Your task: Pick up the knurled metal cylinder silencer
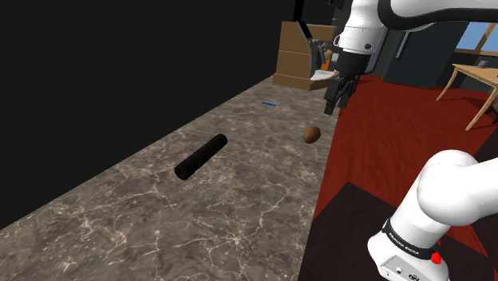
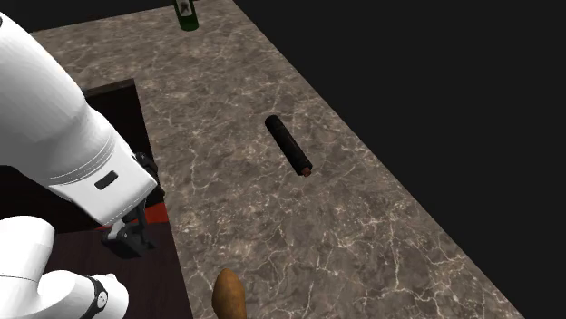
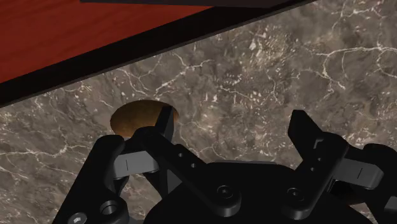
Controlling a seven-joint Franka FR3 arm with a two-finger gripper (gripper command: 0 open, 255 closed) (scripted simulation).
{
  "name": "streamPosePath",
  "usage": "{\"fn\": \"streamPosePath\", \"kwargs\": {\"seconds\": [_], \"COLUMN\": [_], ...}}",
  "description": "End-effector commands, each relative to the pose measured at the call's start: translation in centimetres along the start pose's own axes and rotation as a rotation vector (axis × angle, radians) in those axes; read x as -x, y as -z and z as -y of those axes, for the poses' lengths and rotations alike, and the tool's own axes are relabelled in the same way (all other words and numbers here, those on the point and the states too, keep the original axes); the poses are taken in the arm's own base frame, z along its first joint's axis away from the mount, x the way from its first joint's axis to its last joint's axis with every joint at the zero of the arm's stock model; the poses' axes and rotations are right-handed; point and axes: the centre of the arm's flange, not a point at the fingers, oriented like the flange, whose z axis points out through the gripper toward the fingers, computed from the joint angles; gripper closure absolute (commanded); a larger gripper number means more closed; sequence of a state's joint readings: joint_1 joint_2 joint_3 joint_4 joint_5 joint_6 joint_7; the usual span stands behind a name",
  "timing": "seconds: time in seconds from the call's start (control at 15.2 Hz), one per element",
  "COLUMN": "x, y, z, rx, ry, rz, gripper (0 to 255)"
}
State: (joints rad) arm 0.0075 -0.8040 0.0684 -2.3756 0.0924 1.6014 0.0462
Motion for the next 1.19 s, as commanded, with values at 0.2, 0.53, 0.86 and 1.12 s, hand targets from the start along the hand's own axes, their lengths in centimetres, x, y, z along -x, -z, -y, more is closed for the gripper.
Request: {"fn": "streamPosePath", "kwargs": {"seconds": [0.2,0.53,0.86,1.12], "x": [-1.1,-3.7,-7.1,-10.5], "y": [-1.3,-3.6,-6.0,-8.0], "z": [3.7,9.5,14.8,18.6], "rx": [0.007,0.018,0.029,0.039], "ry": [-0.098,-0.261,-0.425,-0.555], "rz": [0.003,0.008,0.013,0.017], "gripper": [0,0,0,0]}}
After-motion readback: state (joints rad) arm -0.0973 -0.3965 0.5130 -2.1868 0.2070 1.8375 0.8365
